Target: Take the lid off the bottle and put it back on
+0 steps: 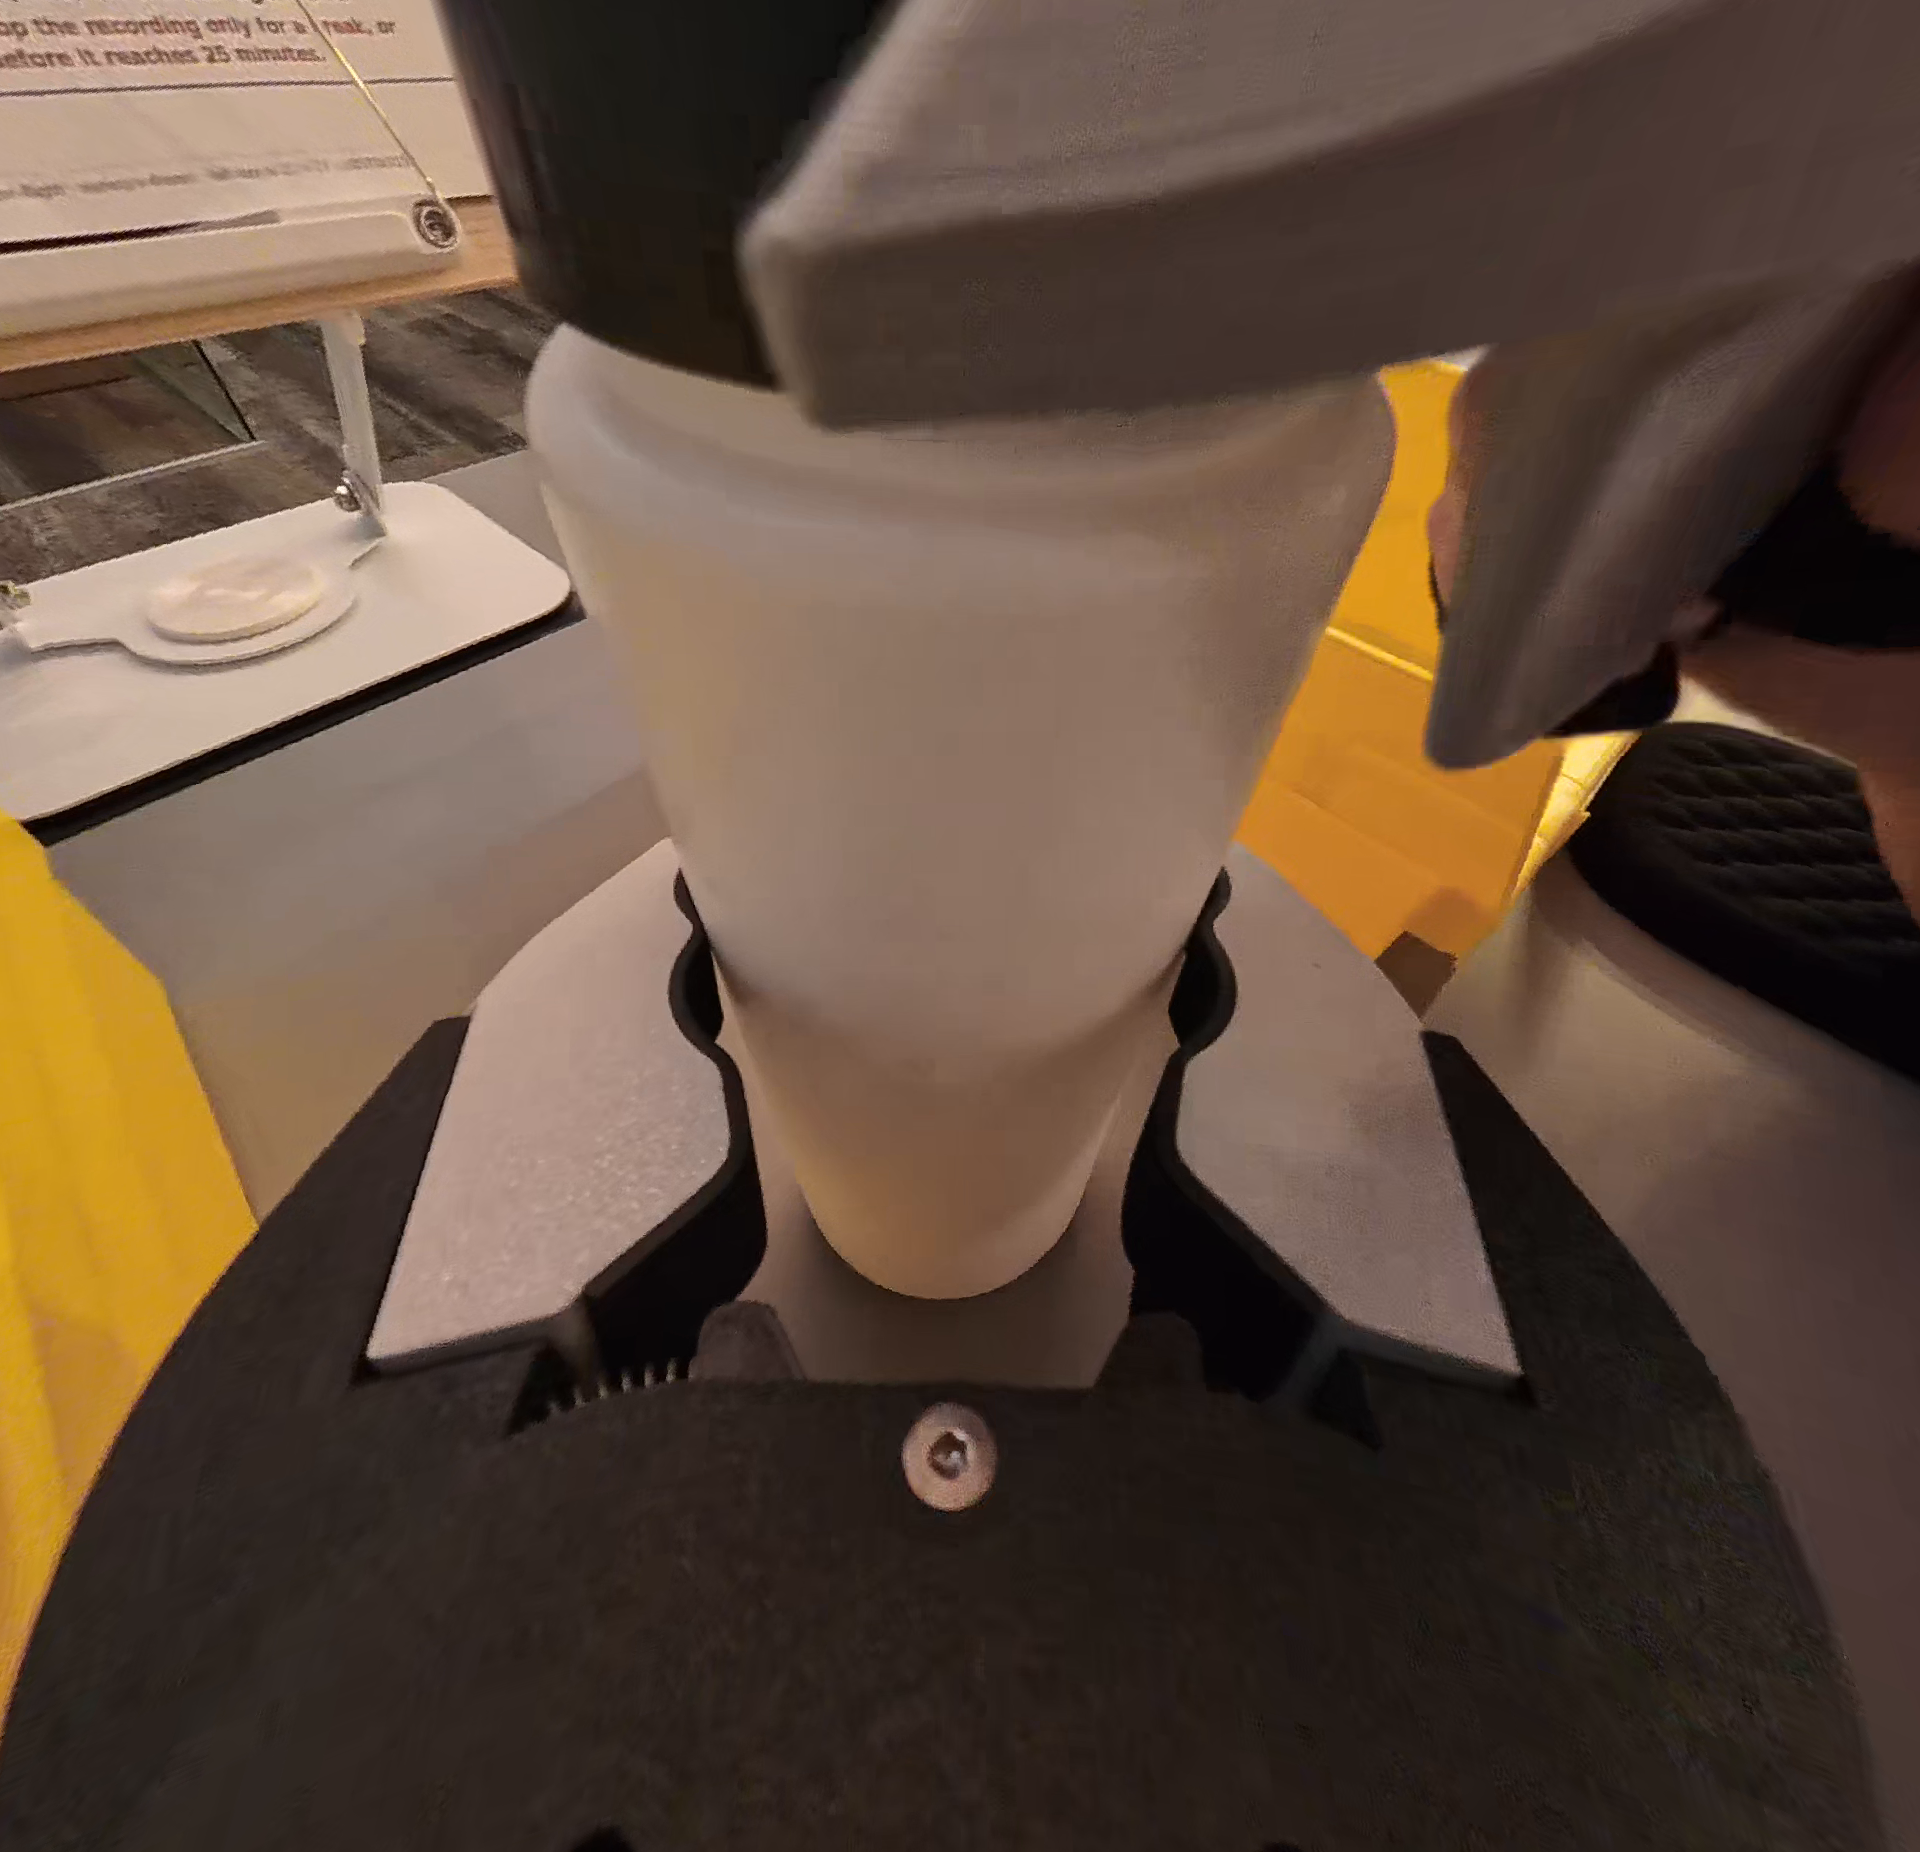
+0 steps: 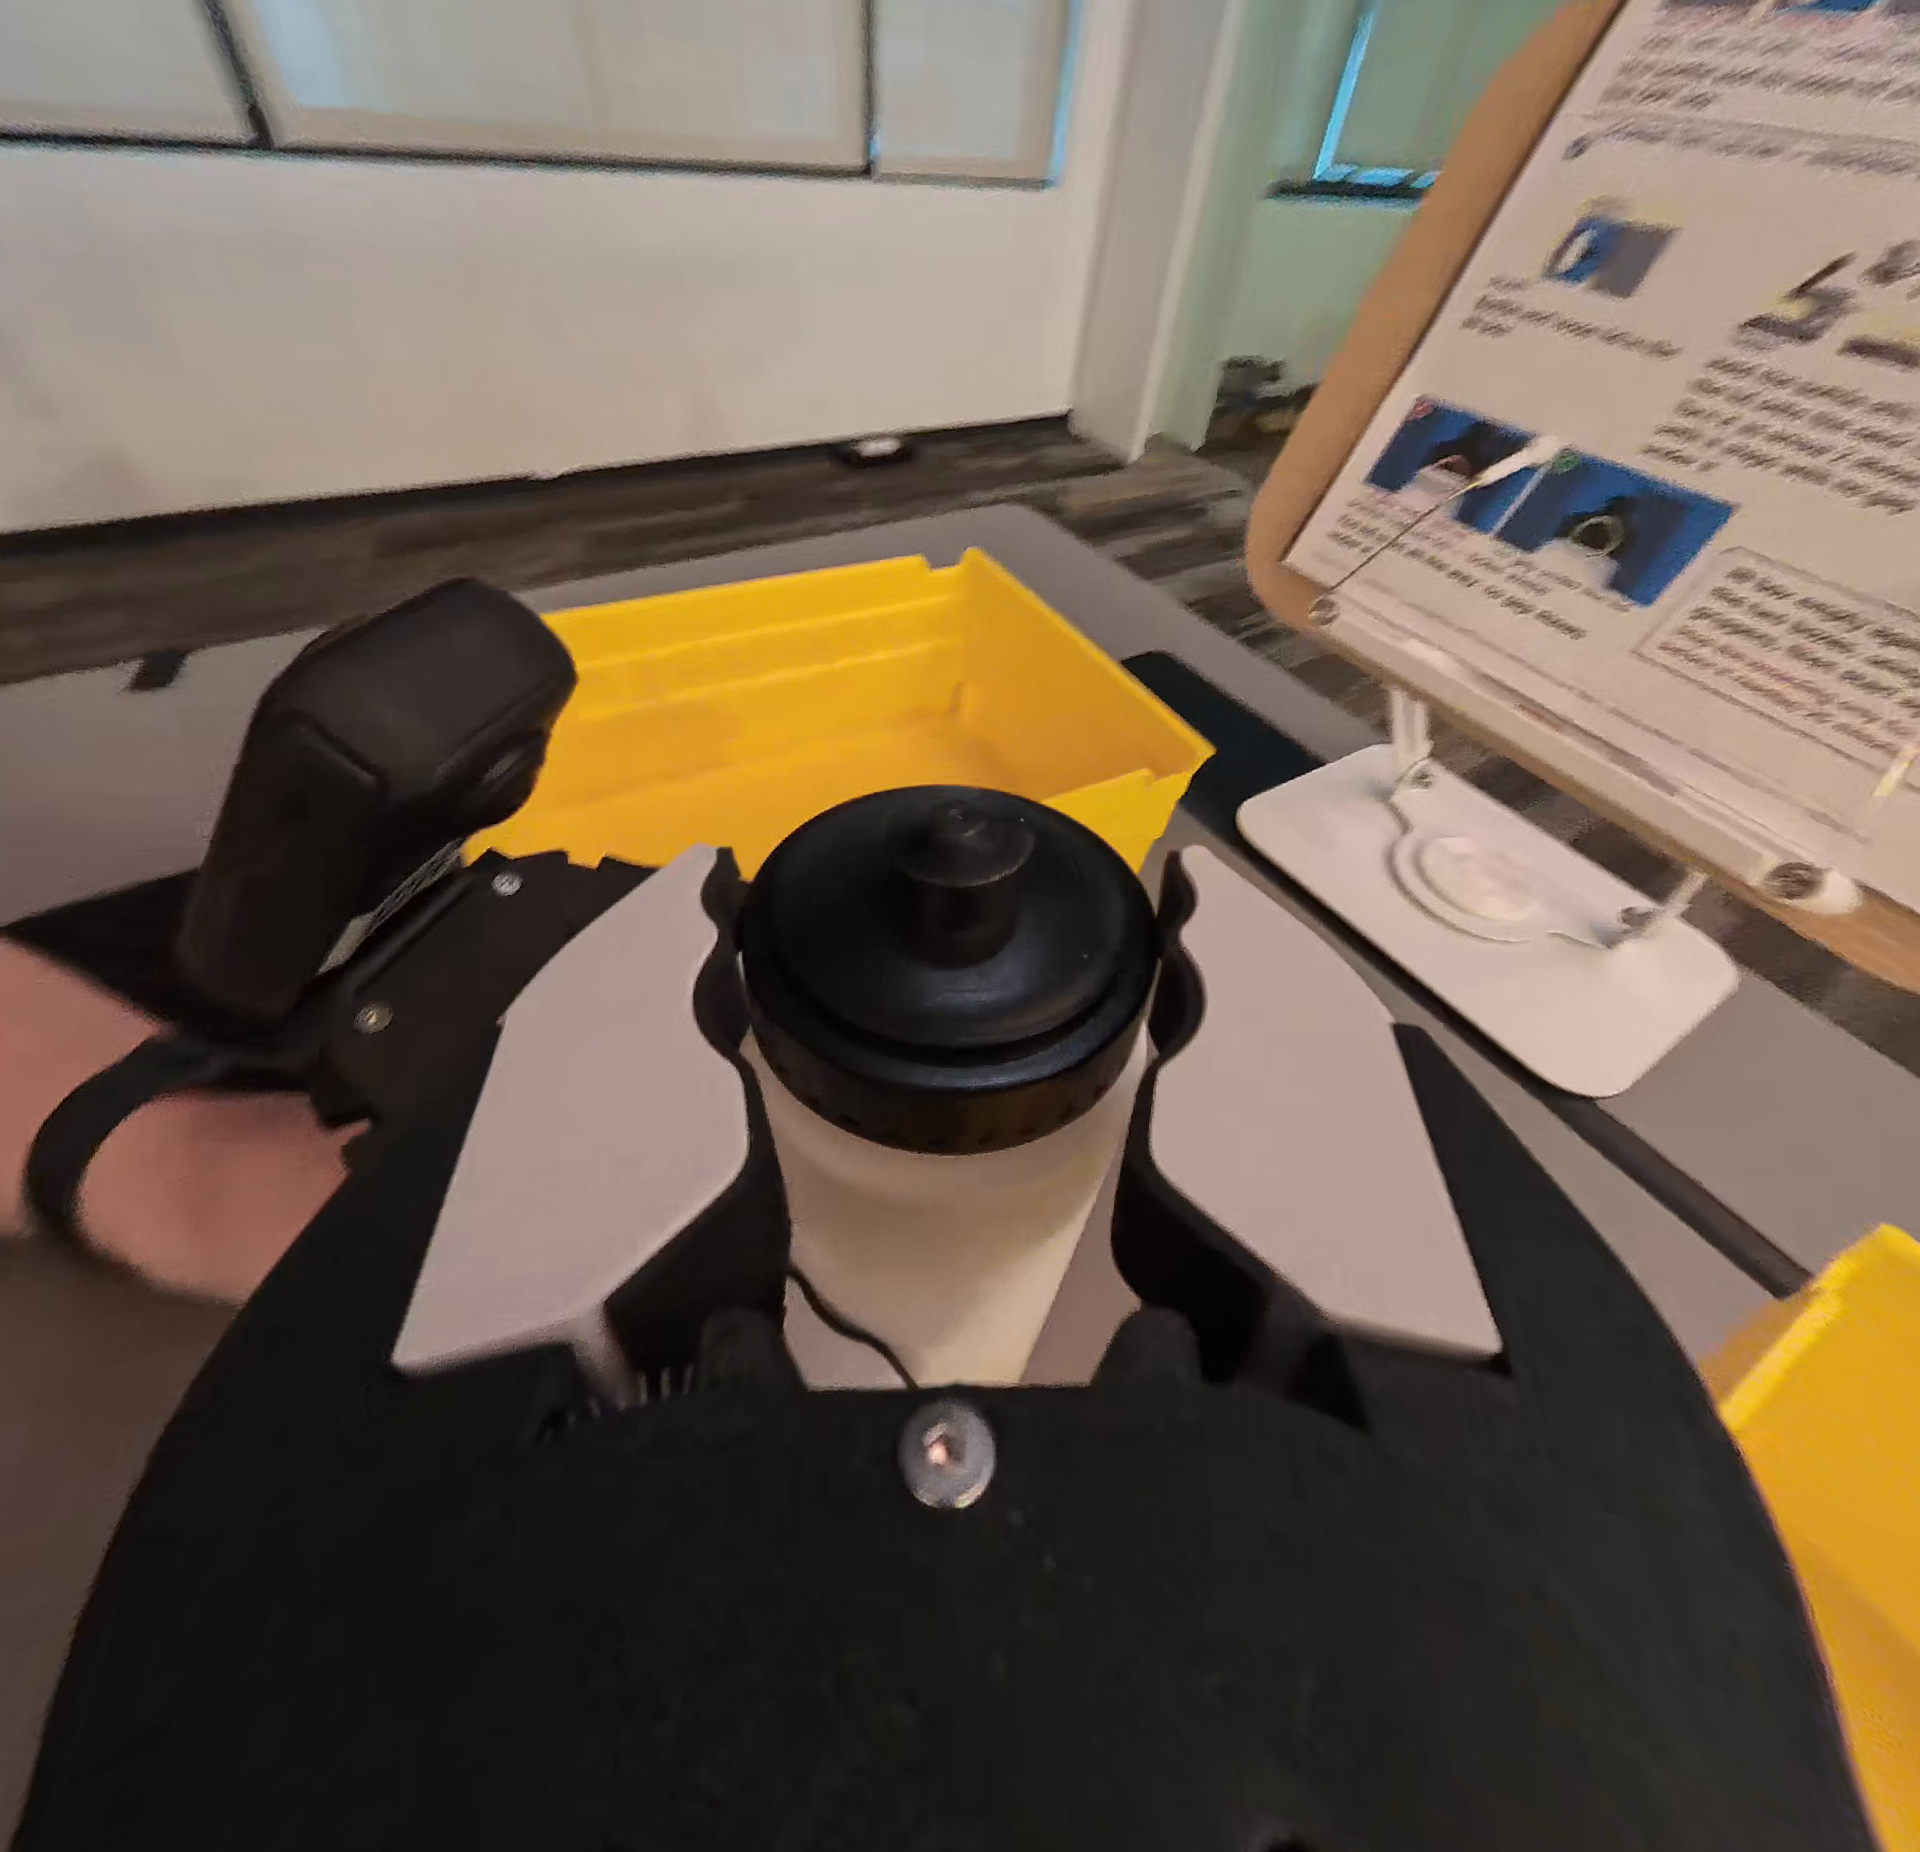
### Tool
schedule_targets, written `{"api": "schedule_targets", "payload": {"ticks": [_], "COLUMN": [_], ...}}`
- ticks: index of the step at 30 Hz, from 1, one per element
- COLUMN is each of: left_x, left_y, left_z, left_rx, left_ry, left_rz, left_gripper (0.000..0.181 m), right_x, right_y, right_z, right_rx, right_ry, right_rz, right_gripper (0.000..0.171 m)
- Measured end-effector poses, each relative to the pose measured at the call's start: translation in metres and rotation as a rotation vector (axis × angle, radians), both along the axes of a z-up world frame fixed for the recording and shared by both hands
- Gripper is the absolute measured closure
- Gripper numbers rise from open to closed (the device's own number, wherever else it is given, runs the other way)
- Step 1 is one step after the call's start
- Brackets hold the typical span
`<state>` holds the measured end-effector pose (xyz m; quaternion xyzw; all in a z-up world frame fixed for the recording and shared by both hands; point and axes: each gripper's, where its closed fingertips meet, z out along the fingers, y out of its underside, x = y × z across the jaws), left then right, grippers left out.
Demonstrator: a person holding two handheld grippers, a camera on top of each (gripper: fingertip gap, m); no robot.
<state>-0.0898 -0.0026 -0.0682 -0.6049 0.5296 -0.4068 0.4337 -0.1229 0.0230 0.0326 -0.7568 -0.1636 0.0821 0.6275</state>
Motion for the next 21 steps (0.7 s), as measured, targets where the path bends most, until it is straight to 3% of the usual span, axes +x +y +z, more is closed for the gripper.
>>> {"api": "schedule_targets", "payload": {"ticks": [2, 8, 12, 17, 21], "left_x": [0.0, 0.004, 0.007, 0.006, 0.002], "left_y": [0.0, -0.008, -0.018, -0.015, -0.004], "left_z": [0.0, 0.0, 0.0, 0.001, 0.001], "left_rx": [-0.003, 0.004, 0.008, -0.012, -0.03], "left_ry": [0.0, -0.009, -0.02, -0.018, -0.004], "left_rz": [-0.002, -0.073, -0.15, -0.114, -0.036], "left_gripper": [0.095, 0.095, 0.095, 0.095, 0.095], "right_x": [-0.002, -0.003, 0.002, 0.001, -0.001], "right_y": [0.001, -0.016, -0.023, -0.019, -0.006], "right_z": [0.002, 0.0, -0.001, -0.001, 0.0], "right_rx": [0.031, -0.059, -0.051, -0.069, -0.035], "right_ry": [-0.013, -0.031, -0.097, -0.093, -0.104], "right_rz": [-0.006, 0.326, 0.39, 0.312, 0.072], "right_gripper": [0.094, 0.088, 0.095, 0.096, 0.096]}}
